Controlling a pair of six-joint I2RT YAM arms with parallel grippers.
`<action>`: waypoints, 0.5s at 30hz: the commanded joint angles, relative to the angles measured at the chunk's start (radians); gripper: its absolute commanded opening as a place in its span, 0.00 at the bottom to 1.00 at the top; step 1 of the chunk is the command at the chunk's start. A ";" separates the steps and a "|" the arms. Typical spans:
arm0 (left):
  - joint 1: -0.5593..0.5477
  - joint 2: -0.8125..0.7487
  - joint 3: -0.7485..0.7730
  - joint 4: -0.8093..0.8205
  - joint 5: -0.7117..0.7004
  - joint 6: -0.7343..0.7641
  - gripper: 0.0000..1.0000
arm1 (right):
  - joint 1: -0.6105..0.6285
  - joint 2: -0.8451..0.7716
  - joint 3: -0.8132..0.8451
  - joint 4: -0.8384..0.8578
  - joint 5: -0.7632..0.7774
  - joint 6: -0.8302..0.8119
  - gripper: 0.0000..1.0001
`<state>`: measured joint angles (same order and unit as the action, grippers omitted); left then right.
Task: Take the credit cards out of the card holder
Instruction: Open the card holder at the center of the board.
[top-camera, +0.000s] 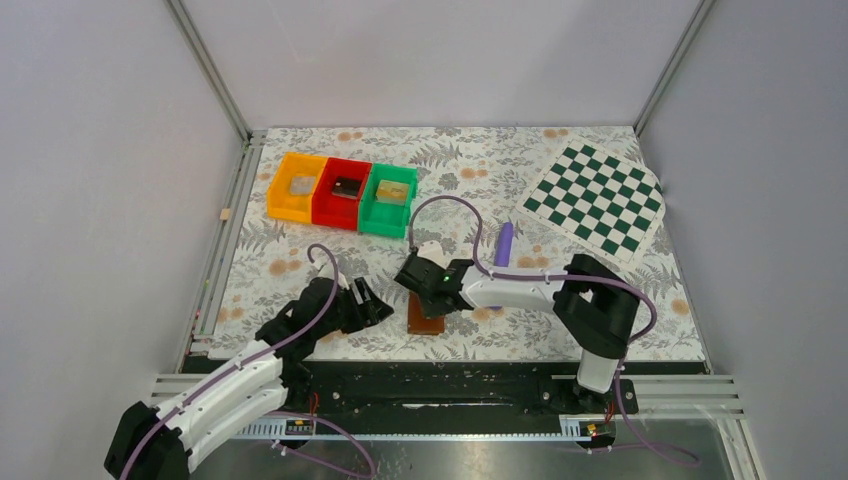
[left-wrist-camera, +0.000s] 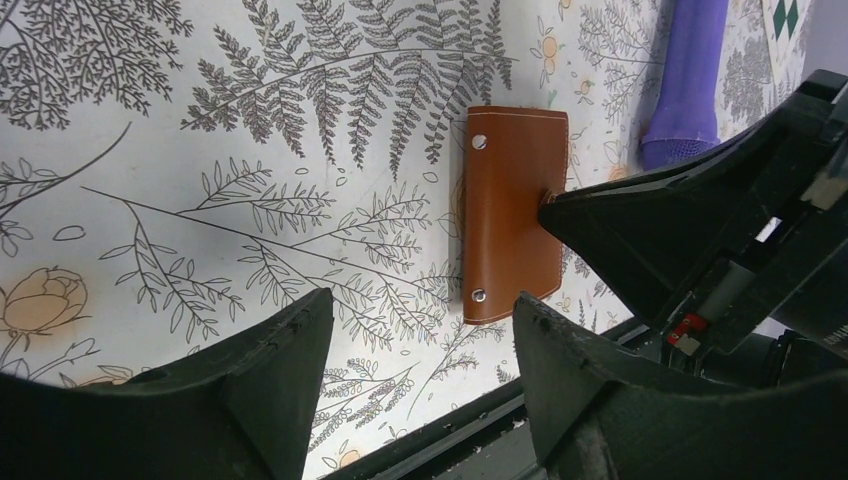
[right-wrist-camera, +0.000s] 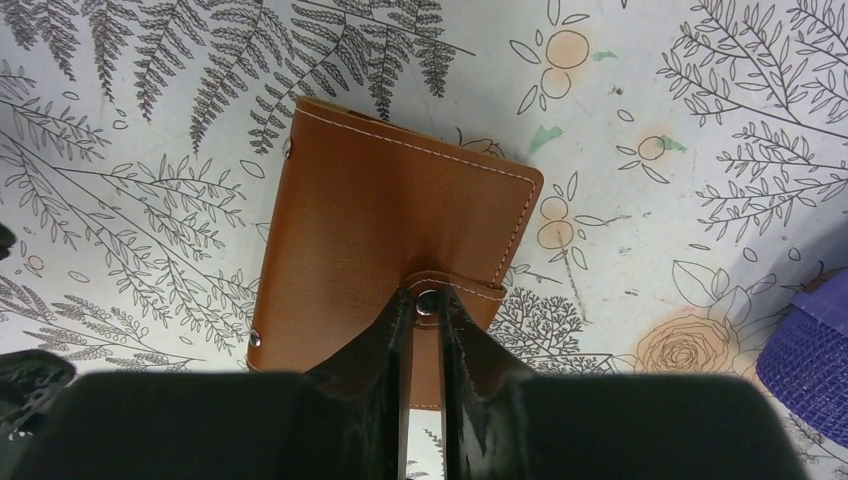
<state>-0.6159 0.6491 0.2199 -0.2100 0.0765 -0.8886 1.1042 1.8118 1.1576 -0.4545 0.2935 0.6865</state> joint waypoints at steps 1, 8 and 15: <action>-0.002 0.040 -0.005 0.101 0.046 0.008 0.65 | 0.007 -0.013 -0.084 0.093 -0.042 0.010 0.08; -0.002 0.112 -0.002 0.162 0.068 0.024 0.66 | 0.003 -0.086 -0.198 0.314 -0.117 -0.034 0.00; -0.002 0.214 -0.008 0.231 0.090 0.028 0.65 | -0.011 -0.159 -0.308 0.534 -0.202 -0.053 0.00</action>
<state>-0.6159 0.8265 0.2192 -0.0788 0.1352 -0.8791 1.1023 1.6806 0.9066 -0.0563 0.1871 0.6476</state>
